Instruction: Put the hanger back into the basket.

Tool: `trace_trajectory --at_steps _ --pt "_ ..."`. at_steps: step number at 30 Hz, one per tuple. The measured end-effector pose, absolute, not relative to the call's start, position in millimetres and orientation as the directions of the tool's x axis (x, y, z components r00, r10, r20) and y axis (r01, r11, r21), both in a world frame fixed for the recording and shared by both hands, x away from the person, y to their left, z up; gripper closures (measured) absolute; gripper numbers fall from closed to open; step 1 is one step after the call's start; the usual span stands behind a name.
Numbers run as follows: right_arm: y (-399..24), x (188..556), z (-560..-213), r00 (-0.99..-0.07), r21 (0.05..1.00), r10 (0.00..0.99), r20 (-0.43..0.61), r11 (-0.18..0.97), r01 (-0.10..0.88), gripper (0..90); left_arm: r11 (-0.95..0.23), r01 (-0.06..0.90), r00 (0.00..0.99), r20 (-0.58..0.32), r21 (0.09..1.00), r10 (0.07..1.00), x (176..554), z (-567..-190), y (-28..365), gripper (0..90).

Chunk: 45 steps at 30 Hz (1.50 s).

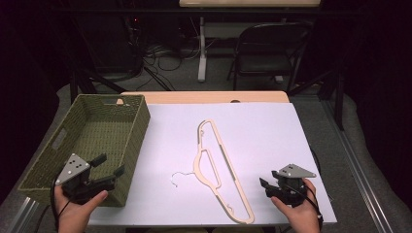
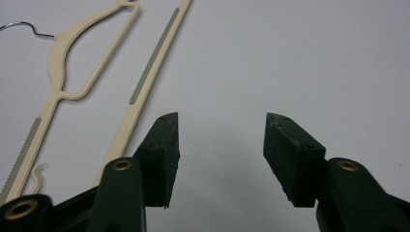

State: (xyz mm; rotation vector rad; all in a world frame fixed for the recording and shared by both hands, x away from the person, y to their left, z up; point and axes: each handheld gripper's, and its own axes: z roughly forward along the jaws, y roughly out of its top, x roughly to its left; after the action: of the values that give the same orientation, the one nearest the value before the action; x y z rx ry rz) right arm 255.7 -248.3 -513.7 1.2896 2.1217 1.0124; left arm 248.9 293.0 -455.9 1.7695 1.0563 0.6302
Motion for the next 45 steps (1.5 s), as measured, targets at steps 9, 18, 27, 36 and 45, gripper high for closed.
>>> trace_trajectory --at_steps 9,18,27,36,45 --pt "-236.0 275.8 -492.9 -0.482 0.686 0.876 0.003 0.348 0.638 53.0 -0.171 0.378 0.499 -0.045 0.91 0.865 248.1 -455.5 293.0 24.5" --pt "-220.6 302.6 -477.0 -0.511 0.585 0.859 -0.011 0.42 0.694 56.7 -0.174 0.377 0.506 -0.045 0.91 0.861 247.7 -454.9 290.6 25.0" --pt "-200.9 328.1 -472.9 -0.527 0.498 0.85 -0.024 0.467 0.731 58.3 -0.182 0.373 0.518 -0.041 0.91 0.854 247.4 -454.4 287.2 25.4" --pt "-176.7 348.6 -468.2 -0.544 0.411 0.839 -0.017 0.502 0.761 59.9 -0.203 0.37 0.536 -0.03 0.907 0.844 246.9 -454.4 281.1 25.7" --pt "-155.6 363.8 -470.4 -0.568 0.379 0.823 -0.026 0.534 0.756 60.9 -0.21 0.363 0.551 -0.027 0.908 0.834 245.8 -454.3 275.1 25.8"
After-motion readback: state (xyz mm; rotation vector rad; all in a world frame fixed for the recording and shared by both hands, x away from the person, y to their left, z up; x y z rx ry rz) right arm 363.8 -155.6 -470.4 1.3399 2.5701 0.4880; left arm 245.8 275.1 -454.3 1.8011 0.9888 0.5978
